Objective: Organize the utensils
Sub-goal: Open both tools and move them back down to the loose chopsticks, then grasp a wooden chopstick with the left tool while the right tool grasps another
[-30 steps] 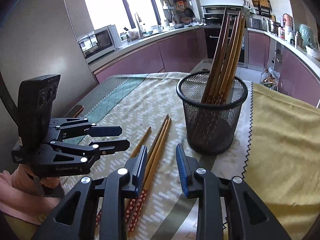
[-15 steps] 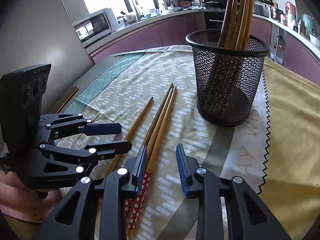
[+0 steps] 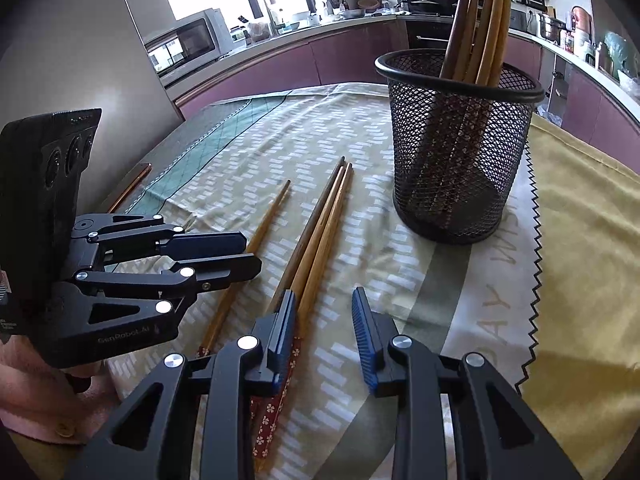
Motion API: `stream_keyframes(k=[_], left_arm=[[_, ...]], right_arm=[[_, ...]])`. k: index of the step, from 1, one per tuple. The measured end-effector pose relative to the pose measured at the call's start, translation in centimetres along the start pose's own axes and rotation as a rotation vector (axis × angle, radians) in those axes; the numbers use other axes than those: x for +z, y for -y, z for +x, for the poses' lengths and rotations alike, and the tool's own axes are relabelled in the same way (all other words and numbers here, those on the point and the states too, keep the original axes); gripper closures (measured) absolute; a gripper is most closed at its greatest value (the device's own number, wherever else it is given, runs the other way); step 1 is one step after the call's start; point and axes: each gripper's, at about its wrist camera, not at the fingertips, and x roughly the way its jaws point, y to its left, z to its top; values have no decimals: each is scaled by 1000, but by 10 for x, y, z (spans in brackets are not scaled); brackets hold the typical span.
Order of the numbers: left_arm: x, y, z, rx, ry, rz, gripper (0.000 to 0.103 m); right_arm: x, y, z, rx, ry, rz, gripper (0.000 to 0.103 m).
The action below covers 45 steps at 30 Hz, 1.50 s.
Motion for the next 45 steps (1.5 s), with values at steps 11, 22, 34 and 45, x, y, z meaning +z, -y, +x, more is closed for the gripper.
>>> stream_keyframes(k=[11,22,34,45], left_arm=[[7,-5,5,-2,4,-26,93],[12,-3,9,26,-3,-16,91],[14,-3,12,39,0,-32,92],[13,-2,12,50,3,-38,93]], right_arm=[[2,-2,3,-31,-14,-12,80],[19,-10,21,-93,-9,-55,80],[26,-6,27,-107,7,-37,90],[26,0,26,-75,10,8,97]])
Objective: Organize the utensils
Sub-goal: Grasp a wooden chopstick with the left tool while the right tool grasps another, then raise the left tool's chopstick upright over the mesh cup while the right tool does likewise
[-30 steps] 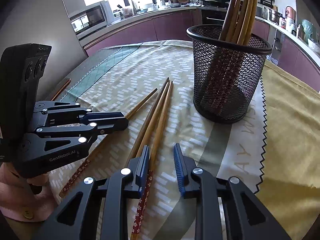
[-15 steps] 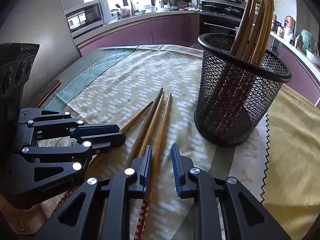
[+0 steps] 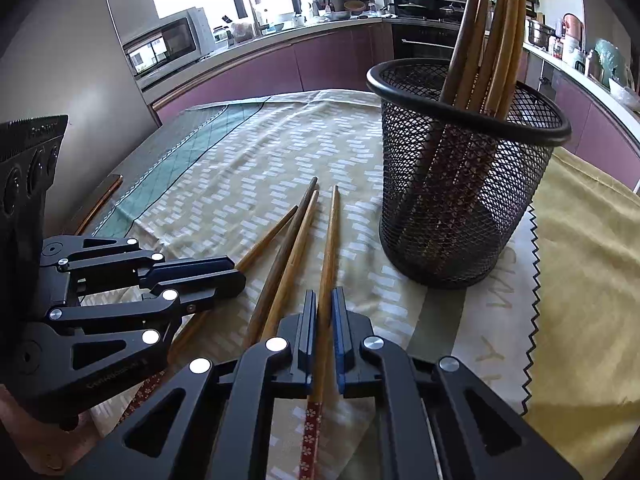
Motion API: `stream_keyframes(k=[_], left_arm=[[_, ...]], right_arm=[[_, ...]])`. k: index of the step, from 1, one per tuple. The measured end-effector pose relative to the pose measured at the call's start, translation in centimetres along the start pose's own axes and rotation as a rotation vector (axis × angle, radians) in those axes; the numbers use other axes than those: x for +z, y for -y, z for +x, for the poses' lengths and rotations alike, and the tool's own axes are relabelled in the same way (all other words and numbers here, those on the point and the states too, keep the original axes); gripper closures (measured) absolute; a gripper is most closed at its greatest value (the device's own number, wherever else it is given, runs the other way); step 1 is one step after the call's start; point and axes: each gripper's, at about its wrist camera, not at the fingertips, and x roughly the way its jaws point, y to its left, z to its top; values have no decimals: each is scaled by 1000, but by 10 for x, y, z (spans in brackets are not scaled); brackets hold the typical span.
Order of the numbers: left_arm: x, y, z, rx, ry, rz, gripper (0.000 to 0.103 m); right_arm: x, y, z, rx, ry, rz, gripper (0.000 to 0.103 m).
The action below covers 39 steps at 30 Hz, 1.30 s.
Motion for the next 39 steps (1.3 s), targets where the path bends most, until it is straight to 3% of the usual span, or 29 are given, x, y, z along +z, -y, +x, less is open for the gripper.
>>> stream_keyframes(k=[18,39], left_arm=[[-1,1,-6,-9,18,-17,96],[10,2,-64,-131,121,-13,96]], right_arm=[[-3,11,-16,52,33,41,97],[-1,11,-69,111,169,40,97]])
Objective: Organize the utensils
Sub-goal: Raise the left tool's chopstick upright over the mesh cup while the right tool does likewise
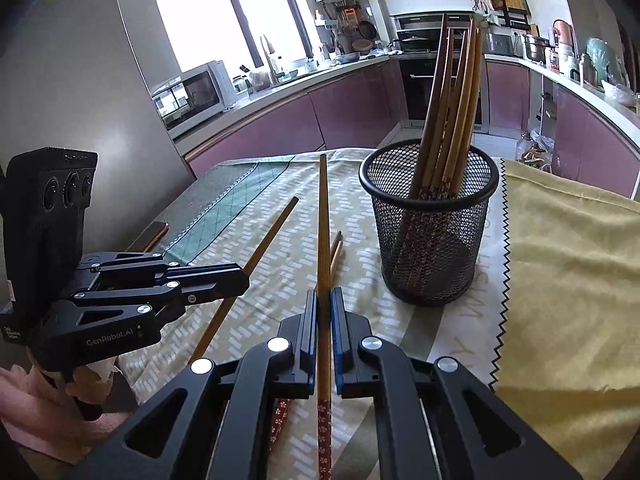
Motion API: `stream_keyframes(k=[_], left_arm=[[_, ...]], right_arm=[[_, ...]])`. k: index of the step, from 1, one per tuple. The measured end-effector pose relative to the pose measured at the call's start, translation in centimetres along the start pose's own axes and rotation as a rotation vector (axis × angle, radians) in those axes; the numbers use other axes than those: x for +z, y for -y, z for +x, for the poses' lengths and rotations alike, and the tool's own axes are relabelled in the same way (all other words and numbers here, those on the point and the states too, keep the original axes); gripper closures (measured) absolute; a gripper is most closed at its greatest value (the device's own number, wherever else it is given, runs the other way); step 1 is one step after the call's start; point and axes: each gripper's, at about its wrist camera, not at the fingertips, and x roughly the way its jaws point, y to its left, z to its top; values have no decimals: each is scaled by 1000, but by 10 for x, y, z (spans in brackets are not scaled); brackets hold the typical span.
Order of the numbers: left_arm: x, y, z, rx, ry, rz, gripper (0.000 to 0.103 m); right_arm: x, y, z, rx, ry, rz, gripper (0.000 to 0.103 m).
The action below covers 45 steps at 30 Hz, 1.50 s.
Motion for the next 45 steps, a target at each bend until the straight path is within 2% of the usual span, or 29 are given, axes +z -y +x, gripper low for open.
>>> stream_keyframes(k=[26,45], left_arm=[[29,6,-54,-169,127,-14,96],[68,8,-77,-210,226,-20,96]], right_arm=[[28,15,-47,30,166,27,97],[49,19,-67,10,233,-4,97]])
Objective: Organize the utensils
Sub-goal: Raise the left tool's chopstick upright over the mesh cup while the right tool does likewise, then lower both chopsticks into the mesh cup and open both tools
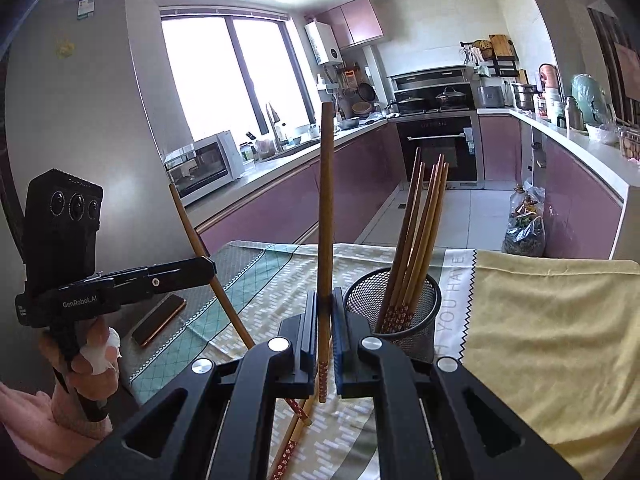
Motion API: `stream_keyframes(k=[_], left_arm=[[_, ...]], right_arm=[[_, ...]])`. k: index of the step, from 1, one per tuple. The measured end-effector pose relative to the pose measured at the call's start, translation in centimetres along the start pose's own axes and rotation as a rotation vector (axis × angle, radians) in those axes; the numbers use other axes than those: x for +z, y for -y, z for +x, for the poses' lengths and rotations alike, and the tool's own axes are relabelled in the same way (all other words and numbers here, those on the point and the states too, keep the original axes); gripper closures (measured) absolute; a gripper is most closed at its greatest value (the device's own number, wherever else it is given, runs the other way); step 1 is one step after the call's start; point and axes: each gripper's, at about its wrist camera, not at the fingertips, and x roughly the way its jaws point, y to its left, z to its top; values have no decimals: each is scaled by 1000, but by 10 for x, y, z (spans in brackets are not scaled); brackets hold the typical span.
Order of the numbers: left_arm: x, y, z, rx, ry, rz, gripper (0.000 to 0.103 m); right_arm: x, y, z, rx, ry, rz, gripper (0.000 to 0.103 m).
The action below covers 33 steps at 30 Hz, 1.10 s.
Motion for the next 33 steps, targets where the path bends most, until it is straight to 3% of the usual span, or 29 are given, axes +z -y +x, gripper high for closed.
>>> stream_keyframes(k=[22,33], left_arm=[[66,25,8,3,98,87,96],[81,36,19,43,125,128,96]], right_arm=[[46,7,-16,-34,112,-40,97],[54,11,-7,-66,113,-55,97]])
